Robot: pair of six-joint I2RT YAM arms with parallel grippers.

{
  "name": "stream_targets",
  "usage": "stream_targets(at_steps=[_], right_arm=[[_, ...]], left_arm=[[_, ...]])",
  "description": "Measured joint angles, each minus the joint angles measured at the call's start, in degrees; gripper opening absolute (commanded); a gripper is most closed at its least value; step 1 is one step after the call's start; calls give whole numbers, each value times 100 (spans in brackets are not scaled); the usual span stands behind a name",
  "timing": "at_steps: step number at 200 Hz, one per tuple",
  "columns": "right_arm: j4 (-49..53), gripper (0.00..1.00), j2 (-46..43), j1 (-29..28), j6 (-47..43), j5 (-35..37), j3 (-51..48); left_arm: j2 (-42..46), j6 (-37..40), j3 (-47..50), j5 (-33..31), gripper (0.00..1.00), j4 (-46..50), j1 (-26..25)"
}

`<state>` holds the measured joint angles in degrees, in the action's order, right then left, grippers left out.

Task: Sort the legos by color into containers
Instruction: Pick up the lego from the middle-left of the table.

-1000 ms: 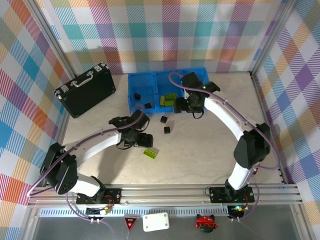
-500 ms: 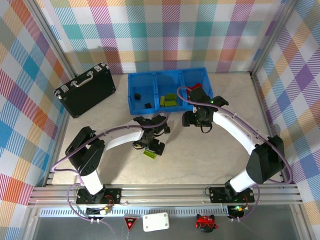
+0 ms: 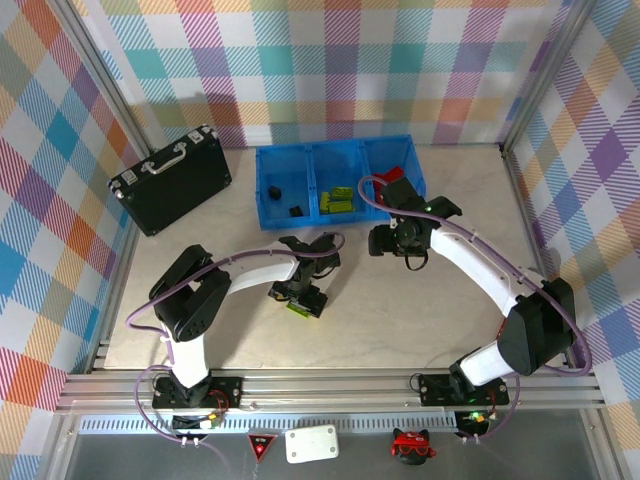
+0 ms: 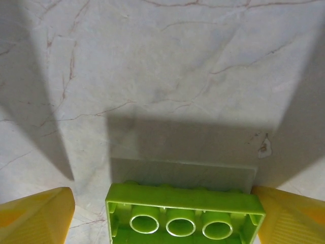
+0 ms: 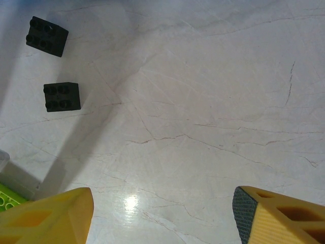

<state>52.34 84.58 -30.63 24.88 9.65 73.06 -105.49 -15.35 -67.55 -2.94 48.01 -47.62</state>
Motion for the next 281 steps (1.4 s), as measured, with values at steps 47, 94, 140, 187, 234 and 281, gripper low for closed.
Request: stream_targets(at_steps=[47,94,140,187,234,281], right_arm=[[0,74,-4,0,24,-2,0],[42,73,-114,0,85,-2,-26],[68,73,-295,0,136,-2,-76],[94,73,-321,0,149,-2,-76],[125,73,-361,0,149,-13,-105],[131,72,-463,0,149,-17,-192]], left_arm=[[0,-4,20,90,75,-9,0],[0,-4,22,136,70,-7,0],[0,-4,22,138,65,0,0],[13,-2,20,138,62,9,0],[35,-35,22,138,62,7,0],[114,-188,-101,160,61,11,0]])
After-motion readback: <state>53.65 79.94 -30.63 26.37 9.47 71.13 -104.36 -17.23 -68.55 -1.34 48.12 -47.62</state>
